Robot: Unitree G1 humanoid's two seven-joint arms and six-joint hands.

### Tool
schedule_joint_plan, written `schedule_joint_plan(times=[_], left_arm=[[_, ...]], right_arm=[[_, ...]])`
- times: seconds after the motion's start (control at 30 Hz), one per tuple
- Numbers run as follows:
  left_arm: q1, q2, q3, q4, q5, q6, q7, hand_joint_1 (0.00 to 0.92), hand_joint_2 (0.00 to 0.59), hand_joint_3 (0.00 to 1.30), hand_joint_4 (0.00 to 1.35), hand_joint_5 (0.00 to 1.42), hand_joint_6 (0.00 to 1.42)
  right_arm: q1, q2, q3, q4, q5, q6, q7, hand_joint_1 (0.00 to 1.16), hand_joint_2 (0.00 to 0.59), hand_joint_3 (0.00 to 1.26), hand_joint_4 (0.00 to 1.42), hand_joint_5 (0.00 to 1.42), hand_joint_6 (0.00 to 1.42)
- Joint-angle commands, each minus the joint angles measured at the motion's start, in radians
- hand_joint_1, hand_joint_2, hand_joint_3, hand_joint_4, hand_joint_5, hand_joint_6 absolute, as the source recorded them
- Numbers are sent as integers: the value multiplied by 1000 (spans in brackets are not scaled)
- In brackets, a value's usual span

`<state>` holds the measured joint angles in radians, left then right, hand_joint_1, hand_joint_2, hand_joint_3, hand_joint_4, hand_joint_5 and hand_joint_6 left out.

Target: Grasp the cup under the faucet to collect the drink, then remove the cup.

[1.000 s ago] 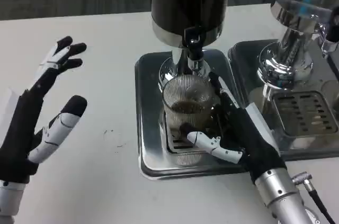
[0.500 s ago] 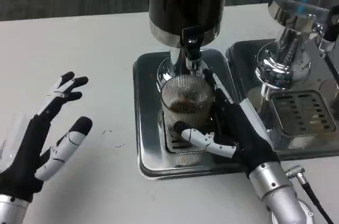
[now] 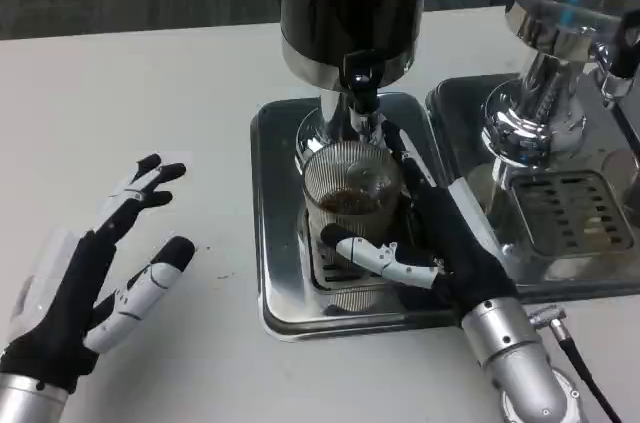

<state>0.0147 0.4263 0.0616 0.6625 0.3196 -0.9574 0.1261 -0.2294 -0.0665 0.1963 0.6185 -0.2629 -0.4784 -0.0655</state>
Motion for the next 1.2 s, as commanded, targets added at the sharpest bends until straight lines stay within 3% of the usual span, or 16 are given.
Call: schedule_joint_plan(times=[0.03,0.4,0.63,0.8,1.2], left_arm=[[15,-2,-6,3,3,0,13,0,194,203,26,208,153],[22,-3,-6,-5,2,3,22,0,195,176,16,216,154],[26,-6,-7,-7,6,4,24,0,199,175,16,217,162],[30,2,-8,-26,42,1,50,0,202,175,16,217,167],[30,1,-7,-28,37,7,46,0,204,175,16,217,171]], right_arm=[[-2,17,8,33,7,-11,9,762,161,0,0,20,258],[-11,30,22,66,7,-22,22,795,168,0,1,99,346],[-23,34,20,86,3,-19,8,827,172,0,142,219,444],[-17,31,32,79,-34,-21,-38,851,180,64,222,290,514],[-6,47,20,85,-31,-43,-92,934,203,298,404,420,633]])
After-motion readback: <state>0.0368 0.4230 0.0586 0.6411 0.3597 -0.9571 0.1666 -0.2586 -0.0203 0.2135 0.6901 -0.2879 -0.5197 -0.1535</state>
